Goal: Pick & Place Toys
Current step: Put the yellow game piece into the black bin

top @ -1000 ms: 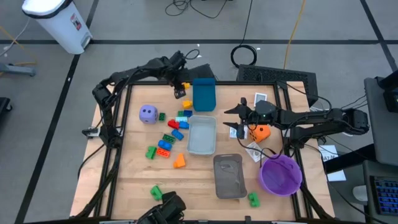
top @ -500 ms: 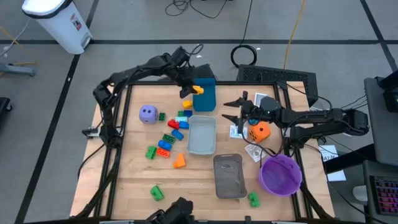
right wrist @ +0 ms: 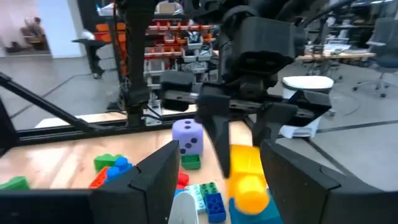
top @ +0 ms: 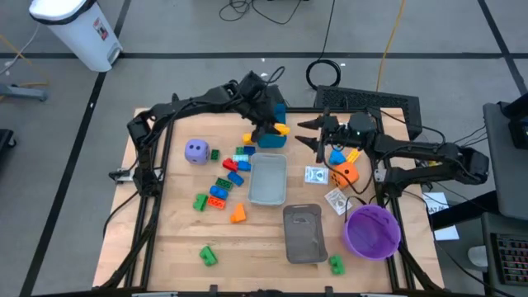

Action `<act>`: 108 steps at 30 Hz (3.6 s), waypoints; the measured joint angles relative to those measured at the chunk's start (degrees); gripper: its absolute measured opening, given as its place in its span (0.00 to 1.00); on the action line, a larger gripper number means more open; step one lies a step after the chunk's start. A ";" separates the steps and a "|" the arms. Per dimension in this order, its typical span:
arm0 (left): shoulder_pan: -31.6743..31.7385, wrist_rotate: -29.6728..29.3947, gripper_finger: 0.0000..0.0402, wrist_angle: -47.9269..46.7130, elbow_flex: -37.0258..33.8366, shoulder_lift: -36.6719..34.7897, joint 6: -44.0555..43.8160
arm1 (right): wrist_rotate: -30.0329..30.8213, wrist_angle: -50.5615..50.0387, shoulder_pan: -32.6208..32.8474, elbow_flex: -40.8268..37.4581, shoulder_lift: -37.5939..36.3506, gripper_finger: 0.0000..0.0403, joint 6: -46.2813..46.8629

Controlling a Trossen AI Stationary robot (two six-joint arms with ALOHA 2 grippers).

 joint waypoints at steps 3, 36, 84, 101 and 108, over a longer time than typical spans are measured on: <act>-1.26 1.03 0.41 2.33 0.00 0.00 -0.61 | 0.11 -1.27 -0.68 0.93 0.58 0.57 -4.26; -1.71 9.02 0.40 6.38 -0.02 0.02 -8.37 | 24.49 7.51 10.69 1.11 11.97 0.52 -55.52; -0.57 -14.99 0.68 0.61 -0.02 -21.00 -2.21 | 41.55 -12.47 18.90 1.07 -5.08 0.35 -45.14; -7.19 -14.51 0.68 -12.06 -11.57 -27.06 -4.78 | 36.75 -53.47 35.54 20.98 1.33 0.35 -9.00; -17.03 -14.22 0.68 11.46 -28.79 -26.99 -12.77 | 27.21 -60.21 38.17 24.61 8.60 0.36 2.62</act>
